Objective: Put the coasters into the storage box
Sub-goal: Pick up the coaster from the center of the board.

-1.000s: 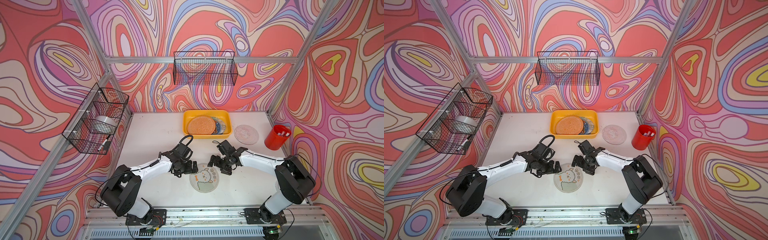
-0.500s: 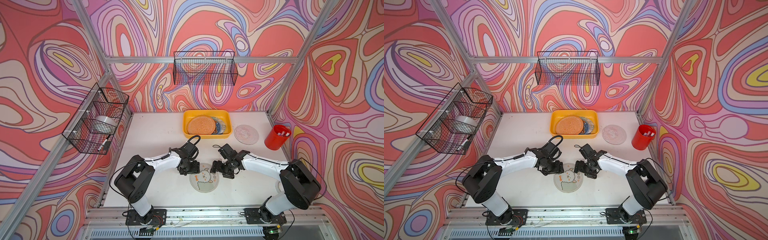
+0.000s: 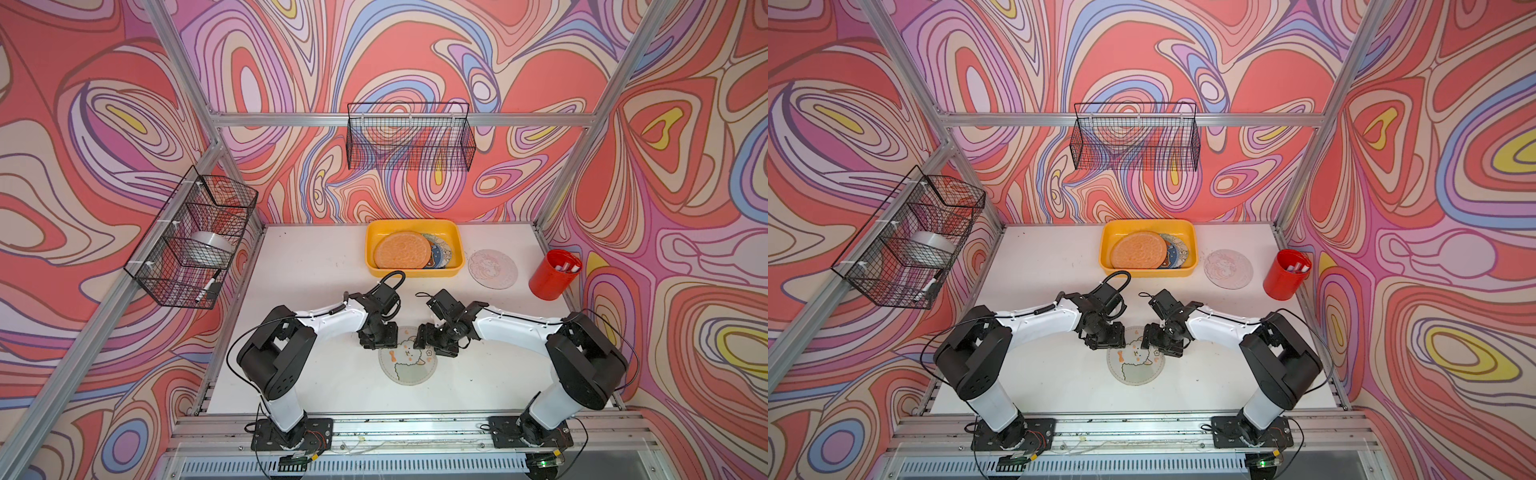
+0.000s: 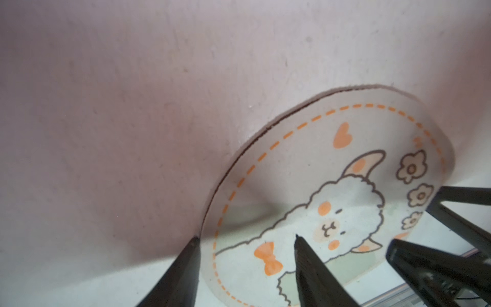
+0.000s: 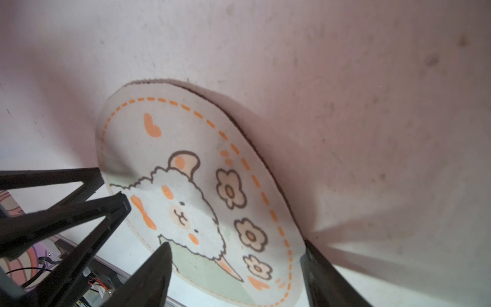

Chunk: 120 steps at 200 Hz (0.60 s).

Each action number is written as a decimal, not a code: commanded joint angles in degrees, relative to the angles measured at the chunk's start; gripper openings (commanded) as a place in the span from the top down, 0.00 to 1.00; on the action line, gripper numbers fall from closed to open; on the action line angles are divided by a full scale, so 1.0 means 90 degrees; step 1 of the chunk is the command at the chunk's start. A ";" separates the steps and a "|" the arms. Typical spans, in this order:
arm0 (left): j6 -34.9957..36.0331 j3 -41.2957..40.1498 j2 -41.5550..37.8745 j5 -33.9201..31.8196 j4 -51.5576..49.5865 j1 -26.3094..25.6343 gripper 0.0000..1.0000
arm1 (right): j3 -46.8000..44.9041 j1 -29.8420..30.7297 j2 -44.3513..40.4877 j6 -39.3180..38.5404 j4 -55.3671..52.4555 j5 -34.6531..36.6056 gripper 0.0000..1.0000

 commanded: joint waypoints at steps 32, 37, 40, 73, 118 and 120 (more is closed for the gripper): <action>0.0030 0.0038 0.0137 -0.0005 -0.0284 -0.0064 0.44 | -0.0091 0.0095 0.0332 0.0064 0.0104 0.0012 0.45; 0.0030 0.0038 0.0128 -0.0010 -0.0277 -0.0064 0.44 | -0.0096 0.0093 0.0327 0.0076 0.0113 0.0015 0.48; 0.0029 0.0027 0.0120 -0.0014 -0.0274 -0.0064 0.44 | -0.0093 0.0094 0.0323 0.0074 0.0112 0.0015 0.50; 0.0030 -0.0011 0.0014 -0.0038 -0.0262 -0.0064 0.38 | -0.0086 0.0100 0.0284 0.0093 0.0125 0.0042 0.81; -0.0083 -0.0195 -0.0534 -0.0274 -0.0189 -0.0010 0.21 | 0.0128 0.0093 -0.0032 0.0024 -0.0261 0.0217 1.00; -0.0091 -0.0208 -0.0570 -0.0270 -0.0169 0.0003 0.20 | 0.0148 0.0100 -0.0045 0.0018 -0.0277 0.0207 1.00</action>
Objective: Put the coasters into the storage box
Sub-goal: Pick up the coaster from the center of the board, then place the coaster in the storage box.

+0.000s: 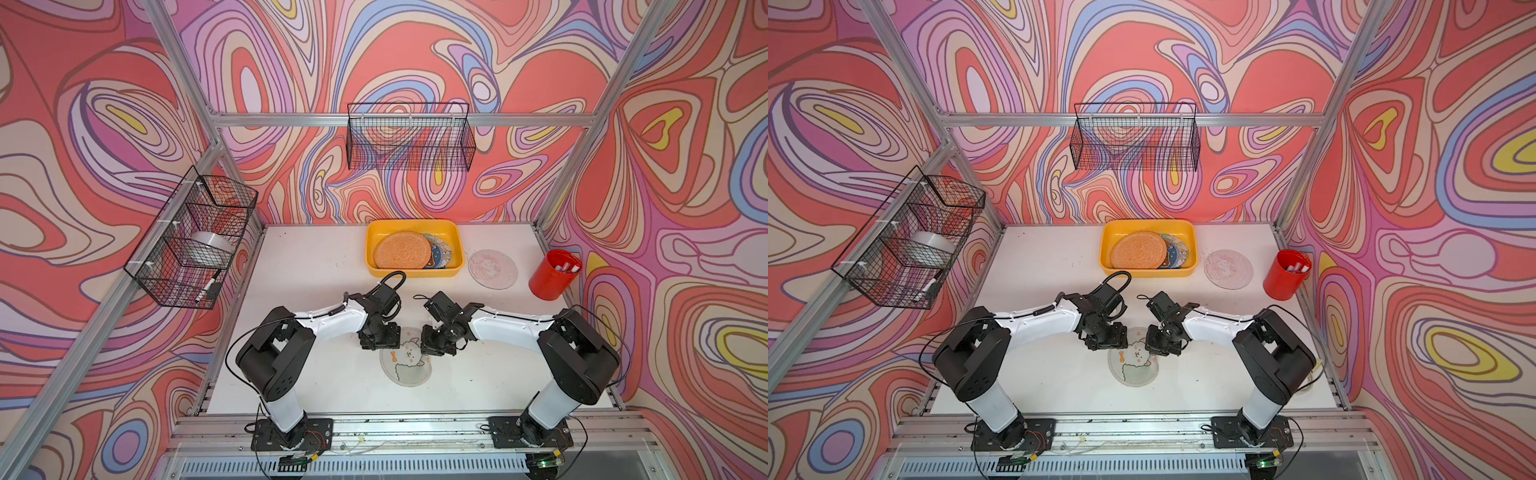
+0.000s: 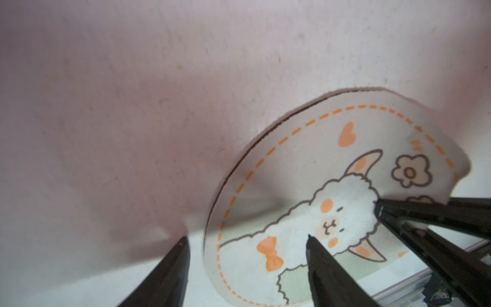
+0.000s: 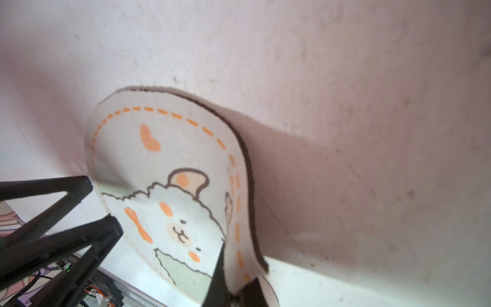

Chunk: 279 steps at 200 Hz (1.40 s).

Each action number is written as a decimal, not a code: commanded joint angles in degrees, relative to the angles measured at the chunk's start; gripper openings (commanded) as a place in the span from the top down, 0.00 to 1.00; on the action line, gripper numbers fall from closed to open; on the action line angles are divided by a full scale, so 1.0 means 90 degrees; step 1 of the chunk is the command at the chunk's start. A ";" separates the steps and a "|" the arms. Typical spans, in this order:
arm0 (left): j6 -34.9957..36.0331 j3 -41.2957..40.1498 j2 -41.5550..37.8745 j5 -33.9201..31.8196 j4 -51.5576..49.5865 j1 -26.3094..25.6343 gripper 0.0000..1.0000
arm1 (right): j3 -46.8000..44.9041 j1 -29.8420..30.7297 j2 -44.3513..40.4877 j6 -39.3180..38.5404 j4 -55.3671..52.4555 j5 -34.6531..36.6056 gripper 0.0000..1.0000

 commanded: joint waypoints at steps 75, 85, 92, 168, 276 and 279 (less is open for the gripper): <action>-0.0269 -0.0725 -0.1514 -0.0298 0.0257 0.0506 0.05 | 0.2225 -0.0057 -0.0201 -0.0680 -0.1484 0.0711 1.00; -0.0270 -0.0757 -0.1577 -0.0304 0.0292 0.0540 0.04 | 0.2594 -0.0145 -0.0085 -0.0806 -0.1595 0.0739 1.00; -0.0270 -0.0792 -0.1617 -0.0309 0.0305 0.0560 0.03 | 0.2871 -0.0219 0.0014 -0.0910 -0.1657 0.0745 1.00; -0.0290 -0.1029 -0.1908 -0.0332 0.0340 0.0730 0.00 | 0.6056 -0.1234 0.1974 -0.1963 -0.2157 0.0054 1.00; -0.0231 -0.1090 -0.1849 -0.0306 0.0278 0.0912 0.00 | 0.8524 -0.1943 0.4095 -0.1799 -0.1505 -0.0592 1.00; -0.0233 -0.1076 -0.1846 -0.0295 0.0283 0.0912 0.00 | 0.8534 -0.1964 0.4137 -0.1801 -0.1476 -0.0587 1.00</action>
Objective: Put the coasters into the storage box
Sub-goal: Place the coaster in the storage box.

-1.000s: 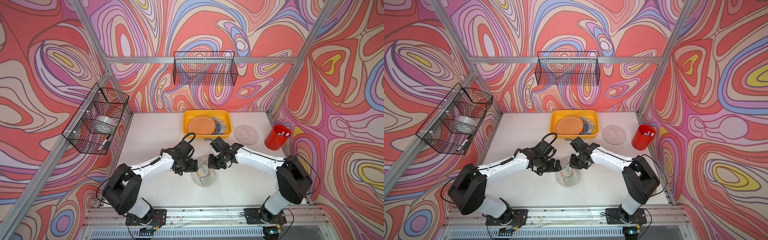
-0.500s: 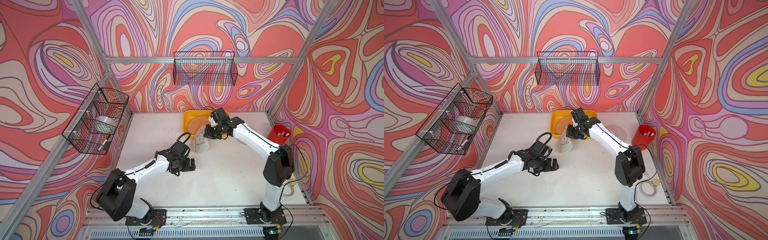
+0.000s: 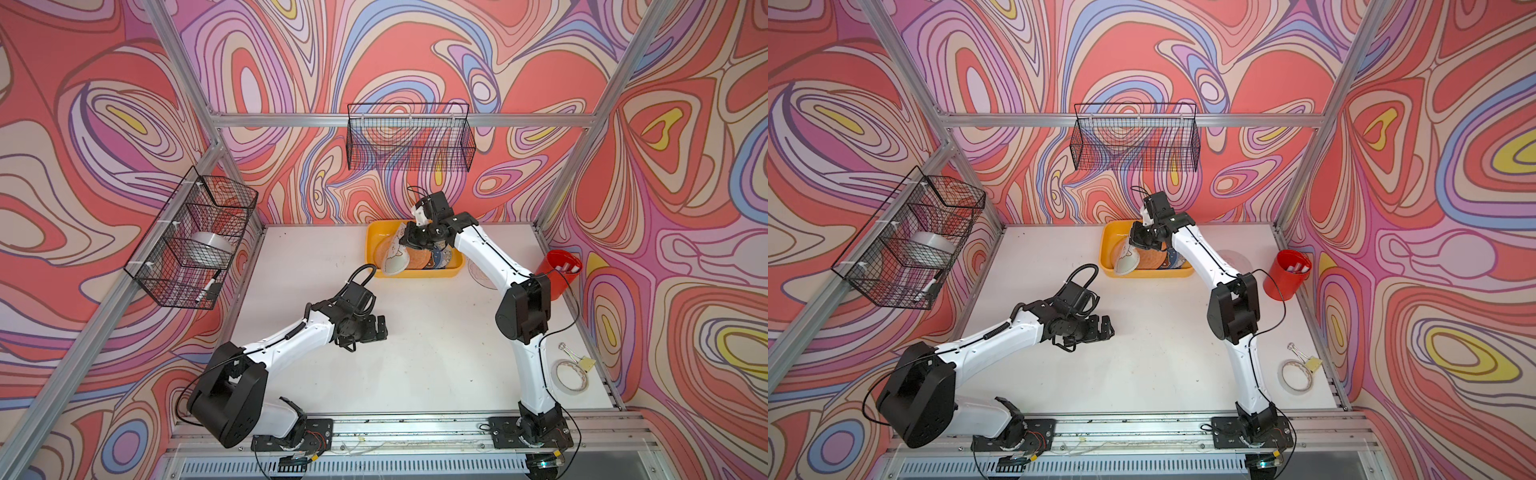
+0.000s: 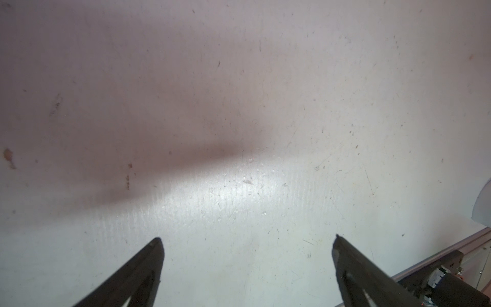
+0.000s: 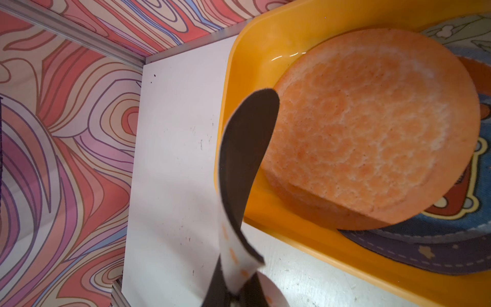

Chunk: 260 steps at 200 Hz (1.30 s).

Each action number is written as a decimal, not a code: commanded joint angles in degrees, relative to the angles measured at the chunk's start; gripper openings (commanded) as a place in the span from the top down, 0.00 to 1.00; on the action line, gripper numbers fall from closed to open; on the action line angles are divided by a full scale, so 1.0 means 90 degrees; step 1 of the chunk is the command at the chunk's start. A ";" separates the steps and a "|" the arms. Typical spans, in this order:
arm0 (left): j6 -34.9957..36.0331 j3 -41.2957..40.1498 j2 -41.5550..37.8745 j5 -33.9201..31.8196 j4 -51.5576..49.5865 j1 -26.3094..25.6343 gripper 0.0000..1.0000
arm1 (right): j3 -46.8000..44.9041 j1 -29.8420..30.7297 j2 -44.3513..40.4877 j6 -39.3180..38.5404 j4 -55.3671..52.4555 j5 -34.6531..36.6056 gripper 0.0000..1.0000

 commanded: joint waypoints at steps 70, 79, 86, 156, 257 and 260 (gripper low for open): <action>-0.0036 0.0073 0.0171 -0.0040 -0.0091 0.0065 0.00 | -0.0453 -0.0702 0.0834 0.0059 0.0947 -0.0092 1.00; -0.0037 0.0088 0.0173 -0.0040 -0.0103 0.0065 0.00 | -0.0526 -0.0769 0.0840 0.0028 0.0963 -0.0072 1.00; -0.0034 0.0097 0.0165 -0.0048 -0.0115 0.0065 0.00 | -0.0544 -0.0804 0.0860 -0.0012 0.0931 -0.0065 1.00; -0.0067 0.0182 0.0173 -0.0074 -0.0155 0.0065 0.00 | -0.0857 -0.1052 0.0465 -0.0344 0.0519 0.0406 0.29; -0.0076 0.0176 0.0117 -0.0086 -0.0156 0.0065 0.00 | -0.1427 -0.1728 -0.0405 -0.0949 -0.0147 0.1274 0.22; -0.0074 0.0174 0.0115 -0.0089 -0.0160 0.0065 0.00 | -0.1447 -0.1762 -0.0418 -0.0952 -0.0147 0.1300 0.22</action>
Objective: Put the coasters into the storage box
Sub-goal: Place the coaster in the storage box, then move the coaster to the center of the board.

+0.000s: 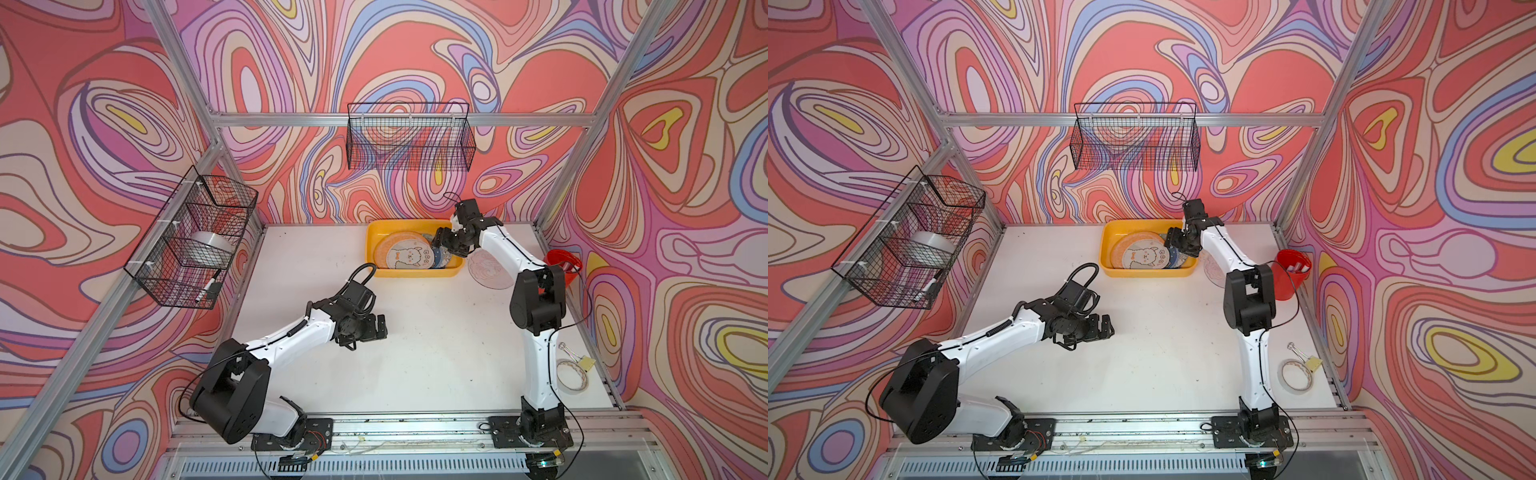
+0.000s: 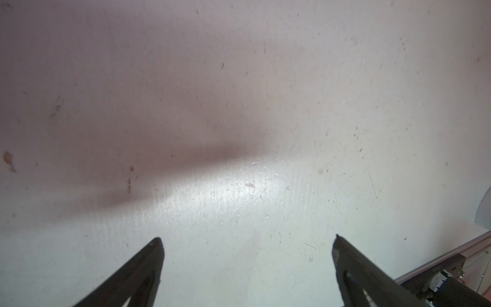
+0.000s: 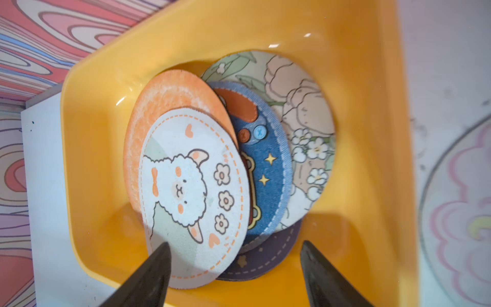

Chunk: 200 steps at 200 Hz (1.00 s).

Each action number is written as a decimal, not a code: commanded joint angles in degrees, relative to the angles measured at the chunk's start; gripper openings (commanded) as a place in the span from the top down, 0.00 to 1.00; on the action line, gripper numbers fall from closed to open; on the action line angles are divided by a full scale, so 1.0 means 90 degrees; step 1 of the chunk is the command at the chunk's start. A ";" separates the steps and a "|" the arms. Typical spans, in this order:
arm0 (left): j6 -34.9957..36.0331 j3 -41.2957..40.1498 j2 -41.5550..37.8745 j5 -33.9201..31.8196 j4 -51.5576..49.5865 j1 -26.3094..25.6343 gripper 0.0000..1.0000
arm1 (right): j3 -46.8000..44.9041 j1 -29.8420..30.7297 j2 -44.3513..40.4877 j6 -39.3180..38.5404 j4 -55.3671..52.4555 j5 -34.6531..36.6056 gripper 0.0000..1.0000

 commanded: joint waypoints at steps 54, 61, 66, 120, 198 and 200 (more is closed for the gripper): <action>-0.0071 0.0091 -0.0034 -0.0116 -0.0148 0.0041 0.00 | 0.0036 -0.0909 -0.0073 -0.0321 -0.0271 0.1011 0.22; -0.0071 0.0100 -0.0024 -0.0116 -0.0148 0.0041 0.00 | 0.0147 -0.0993 0.0037 -0.0328 -0.0317 0.1086 0.22; -0.0066 0.0101 -0.0016 -0.0117 -0.0141 0.0040 0.00 | 0.0236 -0.1048 0.0116 -0.0337 -0.0343 0.1138 0.22; -0.0051 0.0121 0.0024 -0.0136 -0.0131 0.0039 0.00 | 0.1084 -0.1473 0.1001 -0.0275 -0.0567 0.1394 0.19; -0.0032 0.0180 0.0169 -0.0134 -0.0094 0.0041 0.00 | 0.1491 -0.1867 0.1773 0.0011 -0.0473 0.1606 0.19; -0.0047 0.0186 0.0175 -0.0138 -0.0090 0.0041 0.00 | 0.1499 -0.1869 0.1788 0.0008 -0.0477 0.1624 0.19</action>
